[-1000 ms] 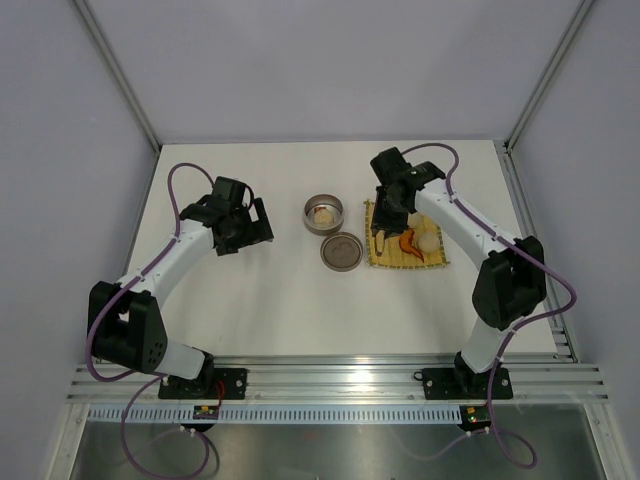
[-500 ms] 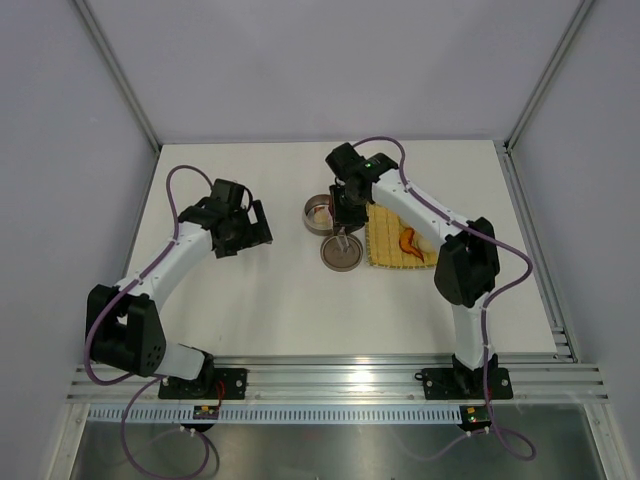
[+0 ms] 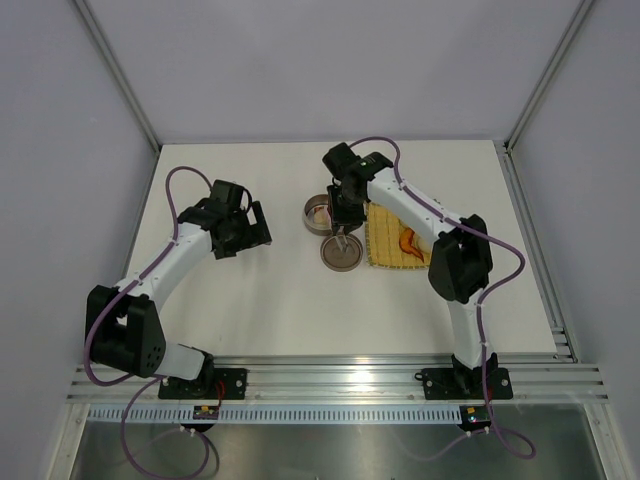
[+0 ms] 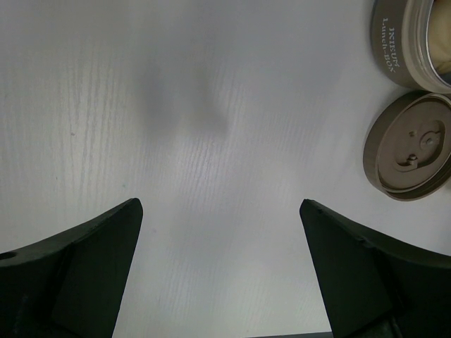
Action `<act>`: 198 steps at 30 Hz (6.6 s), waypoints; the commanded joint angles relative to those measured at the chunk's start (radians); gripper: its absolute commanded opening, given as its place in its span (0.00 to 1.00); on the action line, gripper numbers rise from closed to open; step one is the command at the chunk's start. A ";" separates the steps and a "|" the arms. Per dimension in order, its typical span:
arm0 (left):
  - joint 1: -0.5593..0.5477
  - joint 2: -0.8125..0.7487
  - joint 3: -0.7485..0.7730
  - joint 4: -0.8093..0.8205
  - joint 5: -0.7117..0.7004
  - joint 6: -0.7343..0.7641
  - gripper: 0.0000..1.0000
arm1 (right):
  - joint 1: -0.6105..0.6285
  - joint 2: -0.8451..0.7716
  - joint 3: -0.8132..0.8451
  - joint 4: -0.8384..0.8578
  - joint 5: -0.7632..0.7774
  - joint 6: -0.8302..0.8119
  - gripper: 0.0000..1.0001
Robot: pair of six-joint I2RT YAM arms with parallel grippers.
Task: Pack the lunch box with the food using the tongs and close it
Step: Place the fake food in the packing box, then place the clamp at the center of the board.
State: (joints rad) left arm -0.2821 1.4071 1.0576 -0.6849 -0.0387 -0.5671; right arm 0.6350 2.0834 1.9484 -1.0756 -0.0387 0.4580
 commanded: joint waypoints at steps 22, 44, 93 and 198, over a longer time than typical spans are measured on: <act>0.014 -0.042 0.002 0.013 -0.010 0.015 0.99 | -0.001 0.075 0.153 -0.033 0.063 -0.018 0.38; 0.020 -0.054 -0.002 0.012 -0.013 0.013 0.99 | -0.009 0.006 0.182 -0.032 0.111 -0.012 0.41; 0.040 -0.077 -0.028 0.012 -0.015 0.013 0.99 | -0.078 0.101 0.144 0.008 -0.012 -0.018 0.32; 0.047 -0.065 0.012 -0.002 0.013 0.021 0.99 | -0.712 -0.292 -0.529 0.401 0.313 -0.124 0.31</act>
State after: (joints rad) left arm -0.2417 1.3483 1.0370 -0.7094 -0.0399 -0.5541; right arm -0.0677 1.7454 1.4021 -0.7841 0.2111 0.3508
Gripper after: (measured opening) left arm 0.988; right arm 0.313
